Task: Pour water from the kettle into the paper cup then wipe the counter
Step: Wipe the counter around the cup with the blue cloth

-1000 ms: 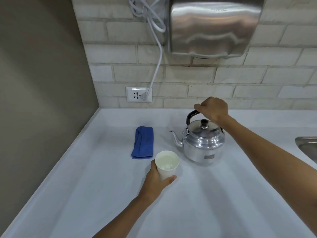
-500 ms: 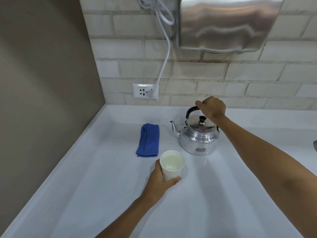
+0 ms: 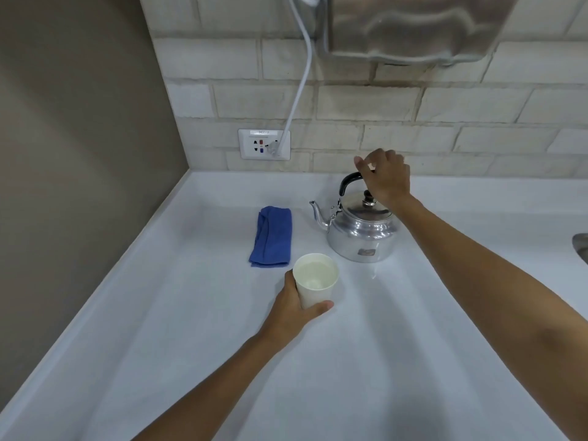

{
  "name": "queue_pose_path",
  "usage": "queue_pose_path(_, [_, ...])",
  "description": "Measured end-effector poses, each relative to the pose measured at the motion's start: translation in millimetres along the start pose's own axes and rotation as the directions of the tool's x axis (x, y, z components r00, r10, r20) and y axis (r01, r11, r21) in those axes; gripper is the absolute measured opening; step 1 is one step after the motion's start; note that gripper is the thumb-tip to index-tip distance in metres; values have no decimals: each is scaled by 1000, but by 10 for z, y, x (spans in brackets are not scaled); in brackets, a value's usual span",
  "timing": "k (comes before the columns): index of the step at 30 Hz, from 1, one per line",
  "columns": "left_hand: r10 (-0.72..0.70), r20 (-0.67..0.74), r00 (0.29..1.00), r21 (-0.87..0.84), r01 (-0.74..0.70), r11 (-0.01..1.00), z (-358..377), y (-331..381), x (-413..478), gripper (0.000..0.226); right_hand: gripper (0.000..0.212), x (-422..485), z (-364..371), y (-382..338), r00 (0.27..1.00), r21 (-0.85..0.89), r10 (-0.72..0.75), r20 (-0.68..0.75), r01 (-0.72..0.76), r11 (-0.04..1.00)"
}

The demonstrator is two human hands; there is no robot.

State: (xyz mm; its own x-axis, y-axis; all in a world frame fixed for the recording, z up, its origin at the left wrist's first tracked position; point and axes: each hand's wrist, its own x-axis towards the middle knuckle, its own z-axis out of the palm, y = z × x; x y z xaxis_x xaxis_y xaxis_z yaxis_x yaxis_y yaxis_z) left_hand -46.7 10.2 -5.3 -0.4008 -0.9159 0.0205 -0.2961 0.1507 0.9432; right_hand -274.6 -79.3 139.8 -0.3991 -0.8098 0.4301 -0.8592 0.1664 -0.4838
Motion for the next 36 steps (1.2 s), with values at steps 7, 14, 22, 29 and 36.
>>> queue_pose_path(7, [65,189,980,151,-95,984,-712,-58,-54,105,35,-1510,225,149,996,174,57,-75,-43,984])
queue_pose_path(14, [183,29,983,574,-167,802,-937,-24,800,61,48,-2260,567,337,952,-262,72,298,9,965])
queue_pose_path(22, [-20,16,1000,788,0,615,-556,-221,1706,56,60,-2249,604,282,946,-349,127,297,-16,937])
queue_pose_path(29, [35,25,999,838,-40,545,-277,-241,1612,50,59,-2238,626,270,954,-373,120,275,-9,928])
queue_pose_path(36, [251,350,903,661,-428,616,-710,-488,779,47,69,-2243,636,328,947,-317,98,306,4,948])
